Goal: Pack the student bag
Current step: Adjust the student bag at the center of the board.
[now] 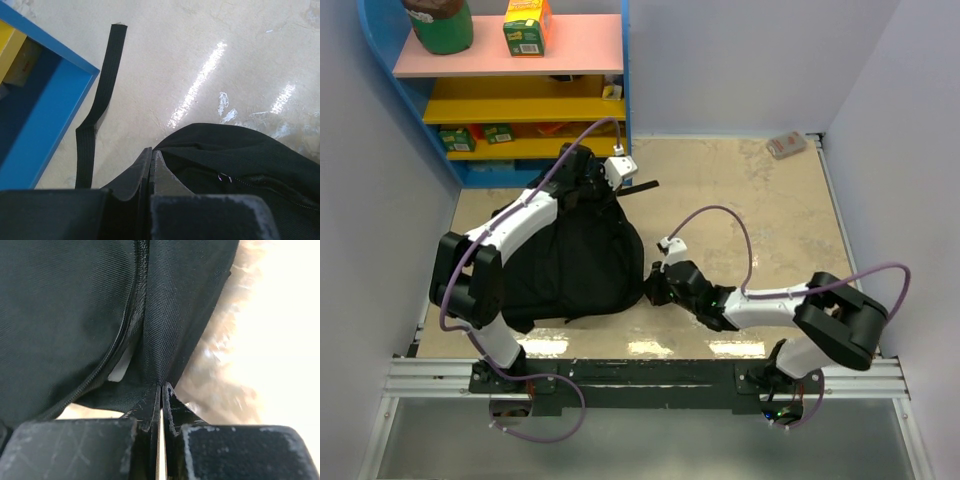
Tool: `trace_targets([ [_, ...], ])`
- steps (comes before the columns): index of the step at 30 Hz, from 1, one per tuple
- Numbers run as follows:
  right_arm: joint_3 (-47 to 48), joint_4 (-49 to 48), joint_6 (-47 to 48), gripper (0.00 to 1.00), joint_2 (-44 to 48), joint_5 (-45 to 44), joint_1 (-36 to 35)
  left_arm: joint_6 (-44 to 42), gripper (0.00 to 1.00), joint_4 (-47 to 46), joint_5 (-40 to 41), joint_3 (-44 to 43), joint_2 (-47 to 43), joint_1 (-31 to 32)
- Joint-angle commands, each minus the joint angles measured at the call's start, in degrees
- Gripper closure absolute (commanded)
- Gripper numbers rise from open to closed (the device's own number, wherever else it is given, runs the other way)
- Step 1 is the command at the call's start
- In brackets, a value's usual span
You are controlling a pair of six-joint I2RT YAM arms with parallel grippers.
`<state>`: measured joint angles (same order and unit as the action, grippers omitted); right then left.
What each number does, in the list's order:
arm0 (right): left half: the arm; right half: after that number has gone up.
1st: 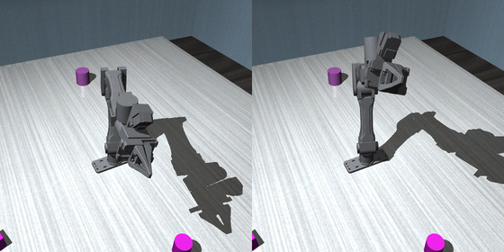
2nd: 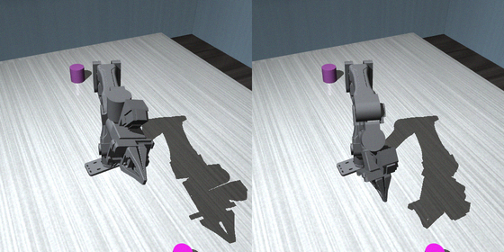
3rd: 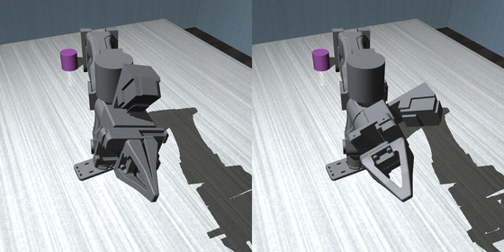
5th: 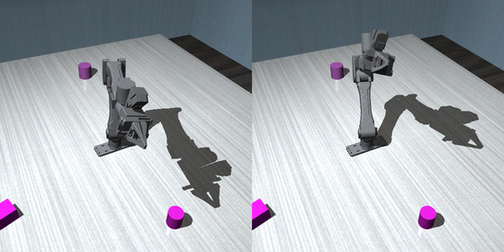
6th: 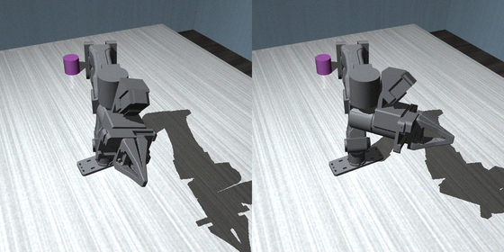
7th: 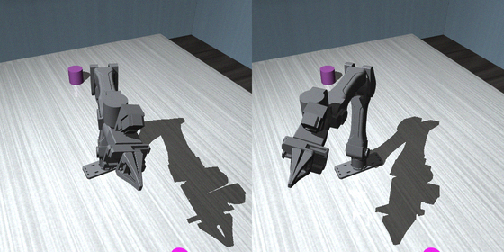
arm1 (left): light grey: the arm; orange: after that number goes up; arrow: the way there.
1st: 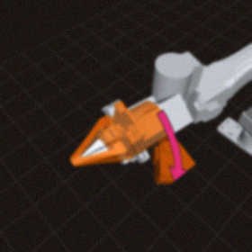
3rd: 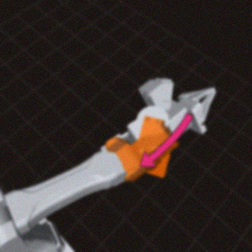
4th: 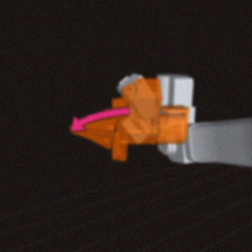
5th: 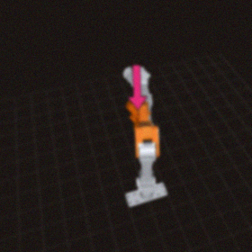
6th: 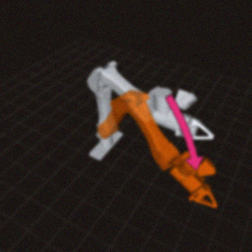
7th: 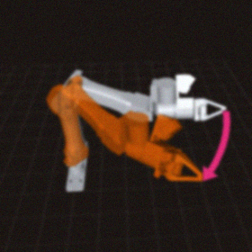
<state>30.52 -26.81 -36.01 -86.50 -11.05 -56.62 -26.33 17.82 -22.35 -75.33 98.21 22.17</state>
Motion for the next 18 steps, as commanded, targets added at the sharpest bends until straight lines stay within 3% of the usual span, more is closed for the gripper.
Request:
trace_targets([
  [1,-7.12,2.01,-2.31,1.0,9.05,-5.11,0.02,-2.32,1.0,-4.73,1.16,0.8,-3.47,0.15],
  [9,-10.04,6.68,-2.4,1.0,23.3,-8.29,0.19,-3.2,1.0,-5.61,3.55,2.29,-3.82,0.06],
  [12,-8.03,8.08,-1.26,0.48,24.62,-8.46,0.11,-2.77,1.0,-5.35,1.71,2.38,-4.17,0.06],
  [13,-5.94,8.87,1.18,0.02,24.28,-8.55,0.19,-2.68,1.0,-4.91,1.0,2.29,-4.26,0.15],
  [18,0.32,11.52,4.81,0.01,18.92,-4.79,-0.07,-1.63,1.0,-4.46,-0.85,2.03,-4.52,0.59],
])
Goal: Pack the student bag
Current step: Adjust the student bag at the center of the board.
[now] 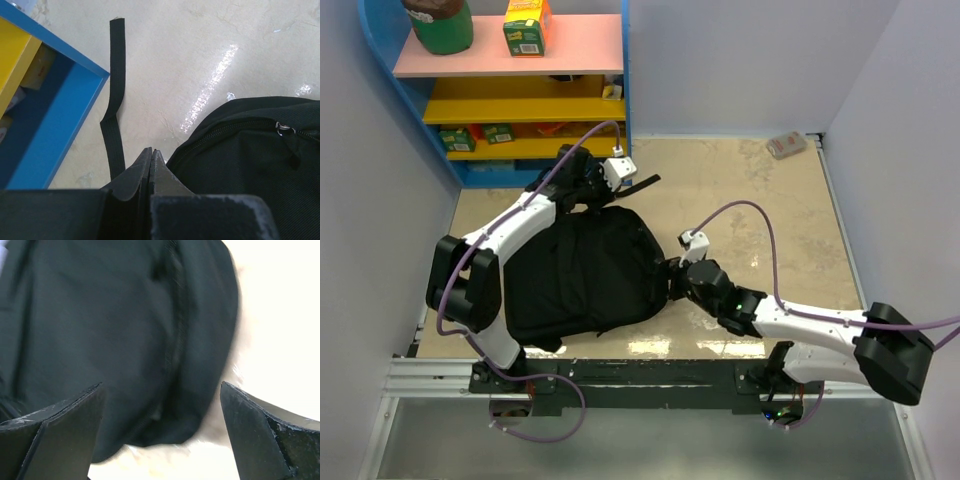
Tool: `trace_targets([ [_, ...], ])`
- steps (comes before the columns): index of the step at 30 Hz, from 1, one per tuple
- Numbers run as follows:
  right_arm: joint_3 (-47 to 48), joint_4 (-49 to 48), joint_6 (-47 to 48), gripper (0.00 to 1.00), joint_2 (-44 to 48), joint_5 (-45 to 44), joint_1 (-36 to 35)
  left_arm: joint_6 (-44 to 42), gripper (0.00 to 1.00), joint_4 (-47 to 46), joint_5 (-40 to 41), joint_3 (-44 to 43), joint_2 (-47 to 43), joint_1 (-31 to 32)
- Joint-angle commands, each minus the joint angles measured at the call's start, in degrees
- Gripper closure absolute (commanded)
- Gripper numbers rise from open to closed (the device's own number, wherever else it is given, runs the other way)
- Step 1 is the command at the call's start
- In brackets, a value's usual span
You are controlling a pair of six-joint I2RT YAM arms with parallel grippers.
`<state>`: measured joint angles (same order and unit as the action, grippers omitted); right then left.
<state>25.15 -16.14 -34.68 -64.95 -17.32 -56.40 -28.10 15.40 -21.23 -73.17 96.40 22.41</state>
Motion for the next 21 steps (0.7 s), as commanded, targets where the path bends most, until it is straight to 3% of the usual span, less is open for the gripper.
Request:
trace_targets([
  [1,6.49,0.5,2.95,0.01,-2.99,2.37,-0.37,0.32,1.0,-1.86,-2.14,-0.13,-2.71,0.26],
  [7,7.98,-2.84,-2.14,0.01,-7.72,11.85,-0.64,0.76,1.0,-1.69,-2.58,0.04,-3.32,0.53],
  [21,14.39,-8.64,-4.53,0.02,-18.98,19.51,-1.6,0.41,1.0,-1.77,-2.32,1.01,-4.2,0.61],
])
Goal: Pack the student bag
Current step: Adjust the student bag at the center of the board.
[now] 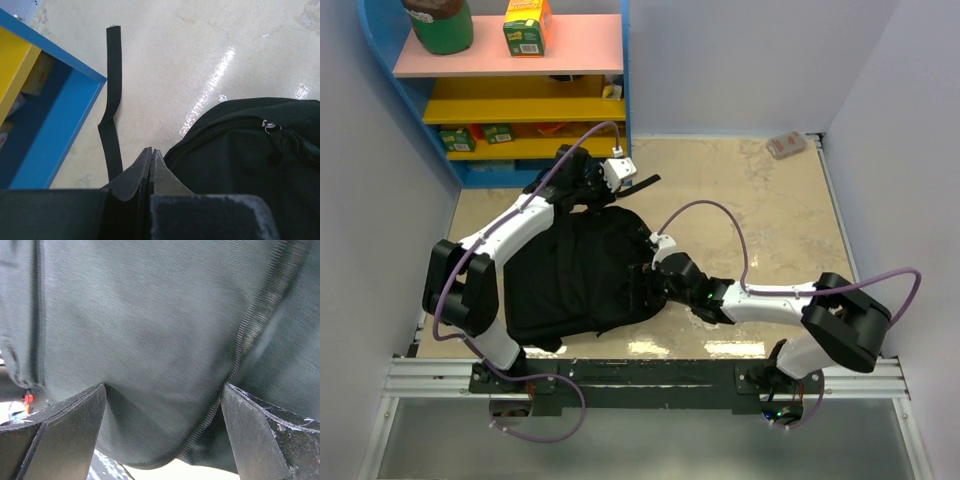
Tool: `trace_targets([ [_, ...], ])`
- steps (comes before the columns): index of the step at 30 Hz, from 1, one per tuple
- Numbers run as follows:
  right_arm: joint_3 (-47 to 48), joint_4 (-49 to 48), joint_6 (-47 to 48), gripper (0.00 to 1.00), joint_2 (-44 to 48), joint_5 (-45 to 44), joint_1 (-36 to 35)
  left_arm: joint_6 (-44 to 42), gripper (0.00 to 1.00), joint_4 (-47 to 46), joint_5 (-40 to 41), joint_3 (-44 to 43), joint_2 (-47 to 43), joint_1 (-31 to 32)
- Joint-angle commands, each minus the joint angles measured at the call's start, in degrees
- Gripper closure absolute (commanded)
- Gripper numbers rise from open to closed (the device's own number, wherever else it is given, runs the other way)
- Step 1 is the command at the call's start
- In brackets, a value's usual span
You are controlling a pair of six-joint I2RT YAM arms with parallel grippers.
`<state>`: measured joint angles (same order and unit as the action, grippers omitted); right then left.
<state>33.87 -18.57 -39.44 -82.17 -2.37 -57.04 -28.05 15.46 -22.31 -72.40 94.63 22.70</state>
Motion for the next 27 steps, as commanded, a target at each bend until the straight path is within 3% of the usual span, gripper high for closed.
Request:
trace_targets([
  [1,6.81,-6.91,0.94,0.02,-2.2,4.92,-1.76,0.45,1.0,-1.75,-1.25,0.24,-2.35,0.33],
  [8,15.35,-3.07,6.83,0.02,-3.96,5.81,-3.87,1.16,1.0,-2.19,-1.25,0.42,-2.25,0.33],
  [16,12.1,7.3,8.41,0.01,-0.89,1.42,-2.38,1.16,1.0,-2.98,-1.25,1.21,-2.52,0.33],
  [23,11.93,17.41,9.47,0.01,11.93,-12.46,-1.85,0.9,1.0,-3.77,-0.55,2.35,-3.66,0.33],
  [27,11.66,24.0,9.65,0.02,15.29,-26.33,-0.97,1.42,1.0,-4.21,-0.72,2.79,-4.1,0.33],
])
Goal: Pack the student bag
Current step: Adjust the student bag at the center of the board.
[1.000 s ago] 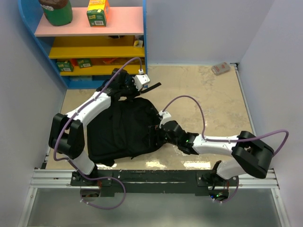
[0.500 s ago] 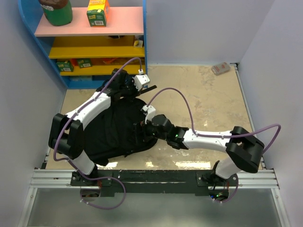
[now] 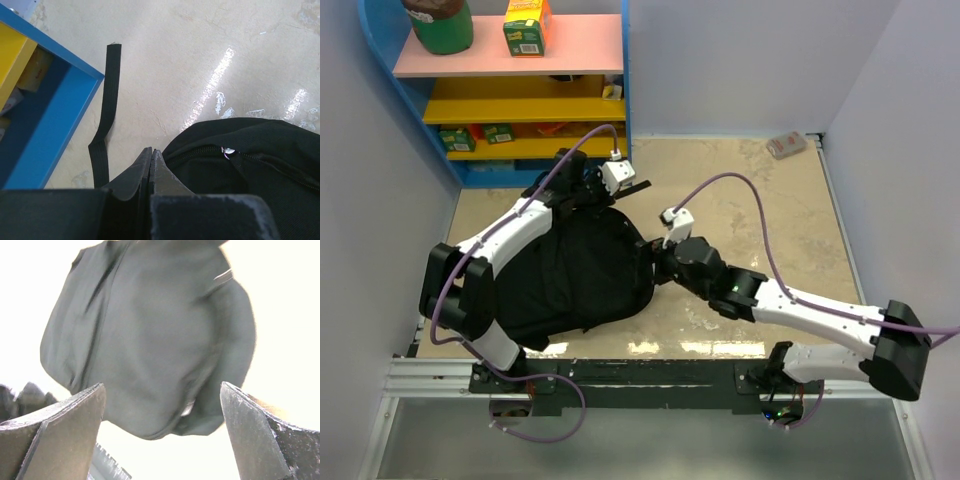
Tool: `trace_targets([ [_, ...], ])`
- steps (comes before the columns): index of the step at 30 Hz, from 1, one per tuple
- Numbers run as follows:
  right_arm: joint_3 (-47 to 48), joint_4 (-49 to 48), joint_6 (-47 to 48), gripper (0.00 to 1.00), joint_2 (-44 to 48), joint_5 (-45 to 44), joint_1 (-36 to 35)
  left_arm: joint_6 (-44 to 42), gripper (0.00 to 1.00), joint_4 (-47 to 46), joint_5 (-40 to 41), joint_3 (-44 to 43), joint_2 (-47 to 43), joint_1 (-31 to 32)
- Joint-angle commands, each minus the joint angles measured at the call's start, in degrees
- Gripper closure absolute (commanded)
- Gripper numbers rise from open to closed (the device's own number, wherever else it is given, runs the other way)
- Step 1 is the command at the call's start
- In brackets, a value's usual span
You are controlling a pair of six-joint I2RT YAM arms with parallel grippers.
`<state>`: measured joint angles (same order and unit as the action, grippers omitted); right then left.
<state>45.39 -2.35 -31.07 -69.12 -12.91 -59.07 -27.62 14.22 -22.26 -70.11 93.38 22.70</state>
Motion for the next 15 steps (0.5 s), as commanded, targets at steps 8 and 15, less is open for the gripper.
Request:
trace_targets([
  [8,3.21,10.17,0.22,0.33,-11.2,-24.71,1.24,1.51,1.0,-3.32,-1.03,0.93,-3.12,0.33],
  [15,7.08,5.7,1.28,0.22,-18.41,-23.04,0.97,1.6,1.0,-3.76,-0.85,1.46,-3.12,0.33],
])
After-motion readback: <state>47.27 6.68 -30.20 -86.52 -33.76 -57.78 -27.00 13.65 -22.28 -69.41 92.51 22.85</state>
